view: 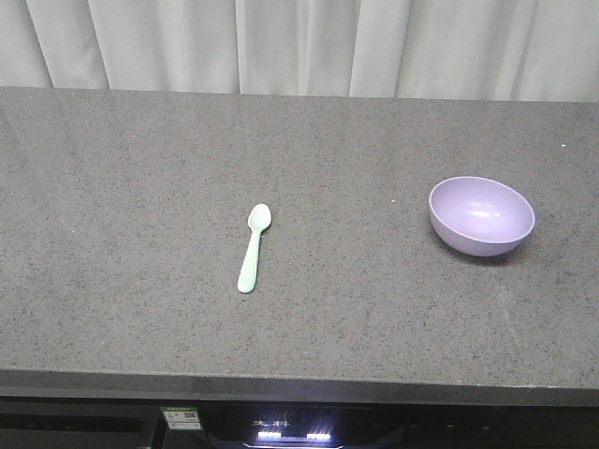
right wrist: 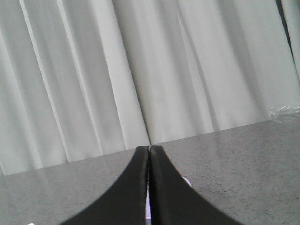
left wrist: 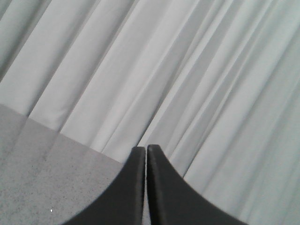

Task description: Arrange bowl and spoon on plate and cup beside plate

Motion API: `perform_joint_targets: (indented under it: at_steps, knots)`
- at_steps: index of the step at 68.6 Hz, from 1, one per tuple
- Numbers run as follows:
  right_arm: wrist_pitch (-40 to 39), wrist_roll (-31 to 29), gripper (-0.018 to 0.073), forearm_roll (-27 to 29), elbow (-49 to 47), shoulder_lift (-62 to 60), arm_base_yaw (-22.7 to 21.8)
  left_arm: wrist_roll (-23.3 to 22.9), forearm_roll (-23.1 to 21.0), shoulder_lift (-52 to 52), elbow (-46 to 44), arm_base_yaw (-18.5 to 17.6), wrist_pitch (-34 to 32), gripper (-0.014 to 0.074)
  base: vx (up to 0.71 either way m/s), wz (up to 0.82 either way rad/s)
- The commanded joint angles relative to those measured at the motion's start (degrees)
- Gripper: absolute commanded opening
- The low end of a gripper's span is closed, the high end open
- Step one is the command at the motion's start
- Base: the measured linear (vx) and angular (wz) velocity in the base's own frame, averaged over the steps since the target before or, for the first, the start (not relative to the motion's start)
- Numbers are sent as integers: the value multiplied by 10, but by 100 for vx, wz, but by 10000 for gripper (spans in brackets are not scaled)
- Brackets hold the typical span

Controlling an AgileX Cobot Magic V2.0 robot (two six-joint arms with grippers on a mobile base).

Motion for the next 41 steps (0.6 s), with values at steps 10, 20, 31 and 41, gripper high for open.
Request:
perform_joint_targets:
  at_steps: [10,20,31,41]
  knots:
    - [49,-63,18,-58,-137,117,-3,94,3,125,-146,-4,104,-6,0,0]
    - [54,-101,123,-53,-181,158,-3,126,-2,223,-215,-4,178,19,0,0]
    - [56,-109,386,-46,-197,184,-3,126,-1,306,-277,-4,235,142,0,0]
    - [44,-109,604,-51,-197,189,-3,126,-35,346,-294,-4,193,295,0,0]
